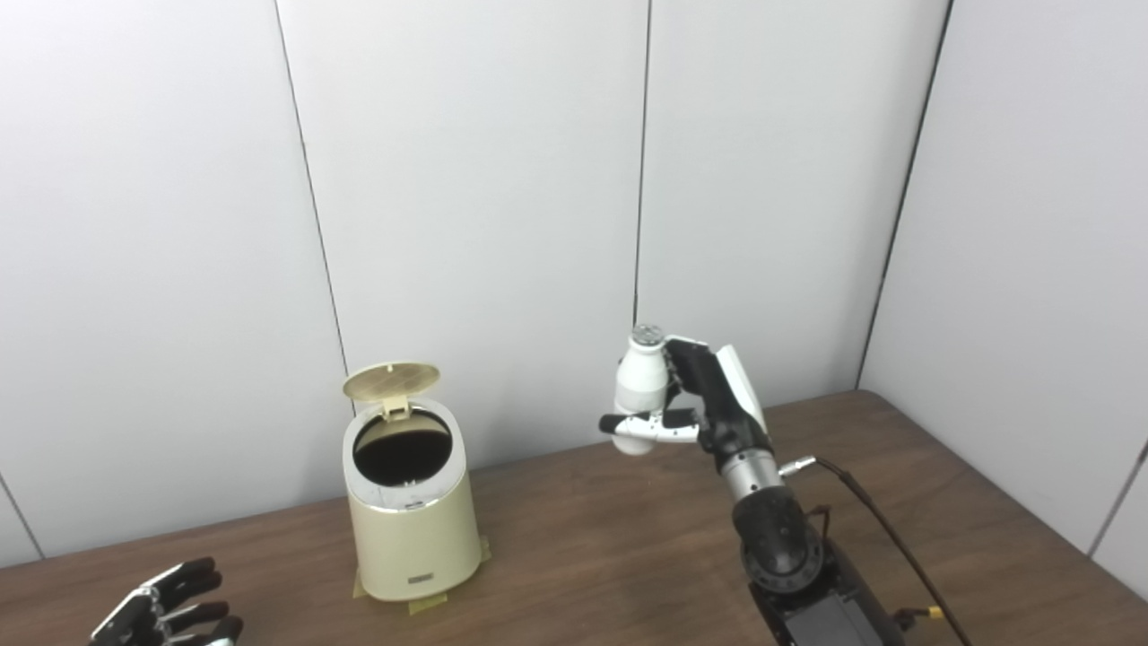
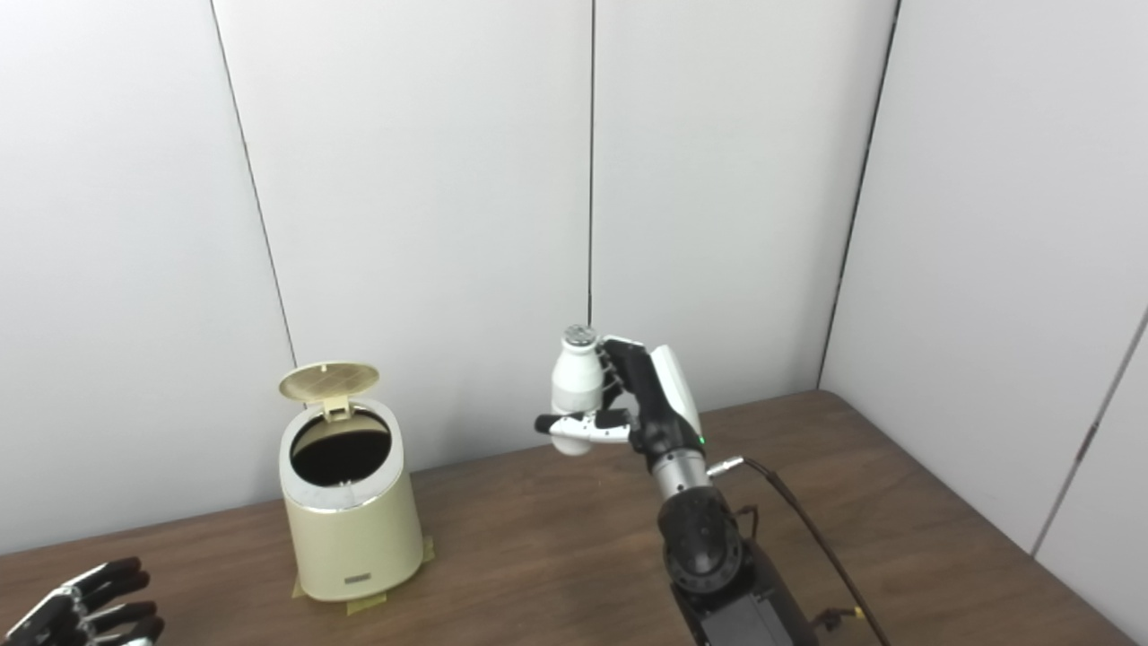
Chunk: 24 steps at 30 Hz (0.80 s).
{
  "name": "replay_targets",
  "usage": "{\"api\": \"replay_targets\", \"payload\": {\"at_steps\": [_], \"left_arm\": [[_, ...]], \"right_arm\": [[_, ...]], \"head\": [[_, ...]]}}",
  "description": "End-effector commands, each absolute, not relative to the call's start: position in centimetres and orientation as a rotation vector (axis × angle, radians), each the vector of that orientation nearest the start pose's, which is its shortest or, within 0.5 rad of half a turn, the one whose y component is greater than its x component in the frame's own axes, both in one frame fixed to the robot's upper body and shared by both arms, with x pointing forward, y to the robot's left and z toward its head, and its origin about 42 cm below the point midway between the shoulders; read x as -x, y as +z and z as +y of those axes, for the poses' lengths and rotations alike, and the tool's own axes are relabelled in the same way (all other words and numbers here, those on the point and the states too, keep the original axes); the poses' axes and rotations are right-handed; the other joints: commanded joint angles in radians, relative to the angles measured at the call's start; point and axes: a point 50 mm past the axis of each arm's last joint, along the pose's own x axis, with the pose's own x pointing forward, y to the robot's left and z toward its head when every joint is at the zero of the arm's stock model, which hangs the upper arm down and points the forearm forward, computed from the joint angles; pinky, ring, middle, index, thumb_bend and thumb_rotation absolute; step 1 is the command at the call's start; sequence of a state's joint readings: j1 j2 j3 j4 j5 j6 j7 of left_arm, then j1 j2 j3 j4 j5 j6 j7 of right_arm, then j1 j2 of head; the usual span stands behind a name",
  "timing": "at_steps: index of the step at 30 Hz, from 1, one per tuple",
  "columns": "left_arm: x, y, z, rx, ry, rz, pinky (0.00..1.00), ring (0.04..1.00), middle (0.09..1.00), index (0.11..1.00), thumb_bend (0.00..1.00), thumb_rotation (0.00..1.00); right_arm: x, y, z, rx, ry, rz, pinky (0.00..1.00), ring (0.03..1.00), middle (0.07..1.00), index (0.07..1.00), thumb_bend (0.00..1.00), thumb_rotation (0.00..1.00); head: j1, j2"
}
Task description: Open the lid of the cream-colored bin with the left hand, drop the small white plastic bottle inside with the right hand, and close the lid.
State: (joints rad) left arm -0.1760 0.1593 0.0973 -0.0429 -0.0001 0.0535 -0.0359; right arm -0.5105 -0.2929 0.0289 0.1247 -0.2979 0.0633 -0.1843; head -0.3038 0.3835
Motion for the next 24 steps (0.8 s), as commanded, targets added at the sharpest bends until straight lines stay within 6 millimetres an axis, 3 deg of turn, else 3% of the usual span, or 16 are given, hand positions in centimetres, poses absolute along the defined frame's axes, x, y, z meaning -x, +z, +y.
{"api": "replay_targets", "payload": {"at_steps": [1,5,13,24], "left_arm": [[-34.6,18.2,26.8,-0.167,0.029,-0.256,0.57,0.677,0.751,0.762,0.51,0.0],[-34.8,17.5,26.3,-0.172,0.021,-0.256,0.55,0.656,0.737,0.746,0.54,0.0],[-35.1,16.4,25.5,-0.151,0.02,-0.252,0.52,0.621,0.715,0.719,0.6,0.0],[-35.3,15.7,24.4,-0.148,0.008,-0.26,0.54,0.633,0.706,0.707,0.63,0.0]], "right_arm": [[-43.8,29.5,-26.7,0.585,-0.183,-0.491,0.33,0.392,0.482,0.539,0.51,0.0],[-44.7,30.8,-24.5,0.578,-0.109,-0.507,0.34,0.398,0.479,0.529,0.52,0.0],[-45.1,31.5,-21.0,0.577,-0.016,-0.52,0.34,0.411,0.477,0.514,0.52,0.0],[-45.4,31.8,-16.0,0.461,0.057,-0.502,0.32,0.399,0.483,0.521,0.52,0.0]], "head": [[-0.001,-0.001],[0.063,-0.005],[0.147,-0.004],[0.204,-0.001]]}}
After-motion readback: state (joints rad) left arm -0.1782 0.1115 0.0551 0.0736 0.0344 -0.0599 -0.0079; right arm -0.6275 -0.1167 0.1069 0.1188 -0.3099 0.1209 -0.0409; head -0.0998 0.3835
